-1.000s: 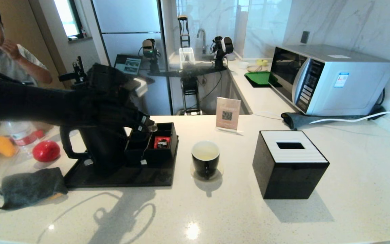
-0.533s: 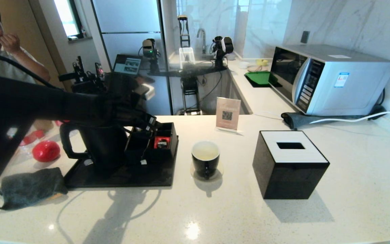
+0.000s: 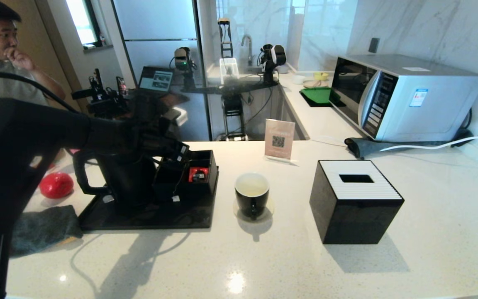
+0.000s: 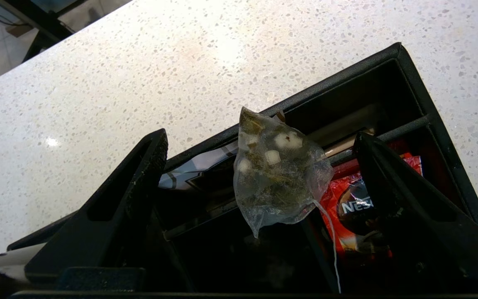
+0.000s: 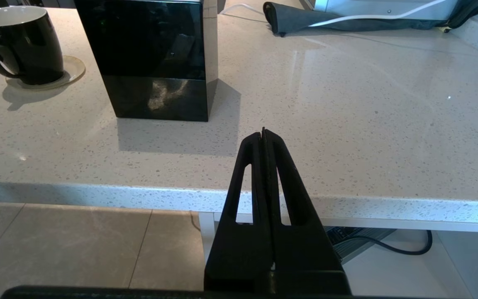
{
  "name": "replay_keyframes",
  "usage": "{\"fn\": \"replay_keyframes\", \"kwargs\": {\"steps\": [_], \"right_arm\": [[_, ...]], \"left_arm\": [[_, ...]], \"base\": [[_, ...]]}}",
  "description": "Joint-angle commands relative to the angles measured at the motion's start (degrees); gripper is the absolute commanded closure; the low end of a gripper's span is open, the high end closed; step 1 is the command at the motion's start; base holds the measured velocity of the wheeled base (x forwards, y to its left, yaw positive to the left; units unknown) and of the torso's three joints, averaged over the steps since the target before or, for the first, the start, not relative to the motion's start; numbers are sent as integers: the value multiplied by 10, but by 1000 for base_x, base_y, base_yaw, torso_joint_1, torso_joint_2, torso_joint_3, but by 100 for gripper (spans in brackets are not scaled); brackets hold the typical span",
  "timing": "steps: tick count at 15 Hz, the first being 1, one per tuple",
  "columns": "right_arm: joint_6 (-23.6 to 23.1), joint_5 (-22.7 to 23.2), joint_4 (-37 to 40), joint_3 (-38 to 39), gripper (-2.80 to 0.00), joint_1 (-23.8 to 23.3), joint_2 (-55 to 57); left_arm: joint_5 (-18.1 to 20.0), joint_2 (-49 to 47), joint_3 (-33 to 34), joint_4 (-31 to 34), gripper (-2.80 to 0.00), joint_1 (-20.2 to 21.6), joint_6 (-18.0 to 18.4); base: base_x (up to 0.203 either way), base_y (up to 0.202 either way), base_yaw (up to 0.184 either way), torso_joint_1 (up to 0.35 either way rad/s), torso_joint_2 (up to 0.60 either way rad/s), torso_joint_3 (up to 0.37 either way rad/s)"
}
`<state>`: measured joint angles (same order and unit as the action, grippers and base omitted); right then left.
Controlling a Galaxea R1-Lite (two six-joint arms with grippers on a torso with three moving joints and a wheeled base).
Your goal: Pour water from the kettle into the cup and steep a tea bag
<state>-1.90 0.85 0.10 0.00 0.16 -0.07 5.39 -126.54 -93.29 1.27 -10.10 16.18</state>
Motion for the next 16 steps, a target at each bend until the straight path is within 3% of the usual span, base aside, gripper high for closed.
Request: {"fn": "replay_keyframes", "kwargs": {"steps": [1, 16], "right_arm": [[0, 1, 0, 0, 0, 0, 1], [0, 0, 0, 0, 0, 0, 1]], "left_arm": [[8, -7, -3, -1, -280, 9, 1], [9, -33, -42, 0, -280, 6, 1]], "base": [[0, 0, 0, 0, 0, 0], [0, 0, 0, 0, 0, 0]]}}
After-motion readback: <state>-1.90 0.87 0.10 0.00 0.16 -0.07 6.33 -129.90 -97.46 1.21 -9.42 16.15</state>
